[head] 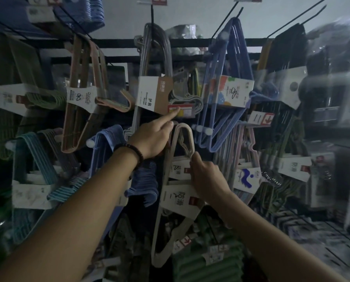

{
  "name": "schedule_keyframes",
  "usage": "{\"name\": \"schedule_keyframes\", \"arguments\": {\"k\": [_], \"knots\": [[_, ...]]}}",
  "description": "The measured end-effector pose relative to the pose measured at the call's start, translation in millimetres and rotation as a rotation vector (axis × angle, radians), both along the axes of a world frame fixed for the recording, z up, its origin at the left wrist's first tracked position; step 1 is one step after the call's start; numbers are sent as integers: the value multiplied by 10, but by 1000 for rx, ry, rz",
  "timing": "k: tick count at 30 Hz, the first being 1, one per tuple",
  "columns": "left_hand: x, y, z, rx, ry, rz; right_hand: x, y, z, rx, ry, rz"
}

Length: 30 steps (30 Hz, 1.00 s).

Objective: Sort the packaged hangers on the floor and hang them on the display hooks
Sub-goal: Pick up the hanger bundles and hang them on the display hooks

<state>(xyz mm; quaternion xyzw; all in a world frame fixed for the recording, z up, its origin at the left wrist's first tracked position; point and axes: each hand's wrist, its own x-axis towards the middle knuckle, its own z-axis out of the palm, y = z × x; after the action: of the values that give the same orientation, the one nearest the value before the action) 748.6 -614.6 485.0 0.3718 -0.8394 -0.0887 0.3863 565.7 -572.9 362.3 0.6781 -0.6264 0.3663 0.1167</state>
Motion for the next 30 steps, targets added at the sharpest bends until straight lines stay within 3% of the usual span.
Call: {"name": "schedule_keyframes", "arguments": {"k": [8, 19, 27, 30], "knots": [[-1, 95, -13, -164, -258, 220, 36, -284, 279, 125, 97, -93], [-49, 114, -91, -184, -275, 259, -44, -467, 241, 22, 149, -81], [-84, 96, -134, -232, -266, 303, -251, -525, 240, 119, 13, -61], [-109, 109, -156, -254, -266, 318, -193, -685, 345, 102, 82, -104]]}}
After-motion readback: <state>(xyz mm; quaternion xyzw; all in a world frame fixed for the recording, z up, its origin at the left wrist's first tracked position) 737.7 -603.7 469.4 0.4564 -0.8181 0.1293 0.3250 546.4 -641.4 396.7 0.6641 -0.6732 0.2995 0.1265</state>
